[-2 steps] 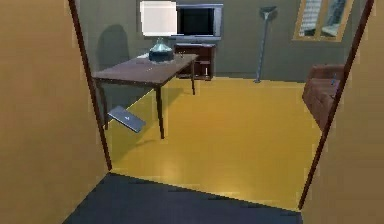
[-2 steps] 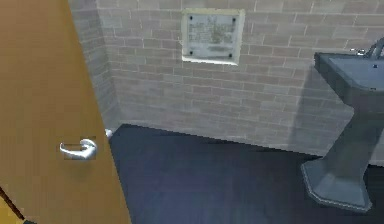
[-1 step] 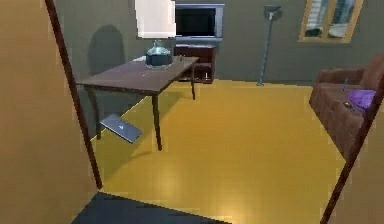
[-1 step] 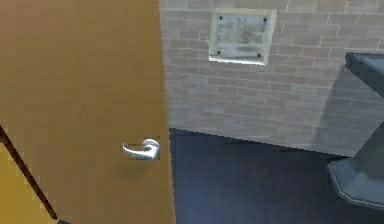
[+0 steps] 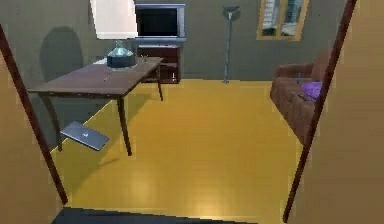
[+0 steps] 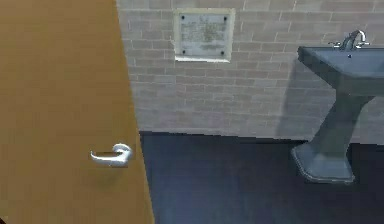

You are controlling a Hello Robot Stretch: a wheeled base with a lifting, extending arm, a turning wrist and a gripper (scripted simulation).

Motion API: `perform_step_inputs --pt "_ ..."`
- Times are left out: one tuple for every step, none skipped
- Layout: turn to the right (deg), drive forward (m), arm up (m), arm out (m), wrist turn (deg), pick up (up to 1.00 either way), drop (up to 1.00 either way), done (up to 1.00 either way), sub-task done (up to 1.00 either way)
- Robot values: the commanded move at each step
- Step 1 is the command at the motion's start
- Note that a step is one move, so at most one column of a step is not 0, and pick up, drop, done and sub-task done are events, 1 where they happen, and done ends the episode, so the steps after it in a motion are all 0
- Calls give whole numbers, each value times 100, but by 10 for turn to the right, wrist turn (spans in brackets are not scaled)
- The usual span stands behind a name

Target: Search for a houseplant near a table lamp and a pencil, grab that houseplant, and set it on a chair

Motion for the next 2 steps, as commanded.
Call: perform_step_inputs --pt "0 100 0 0 0 0 0 0 0" --pt "0 100 0 0 0 0 0 0 0"
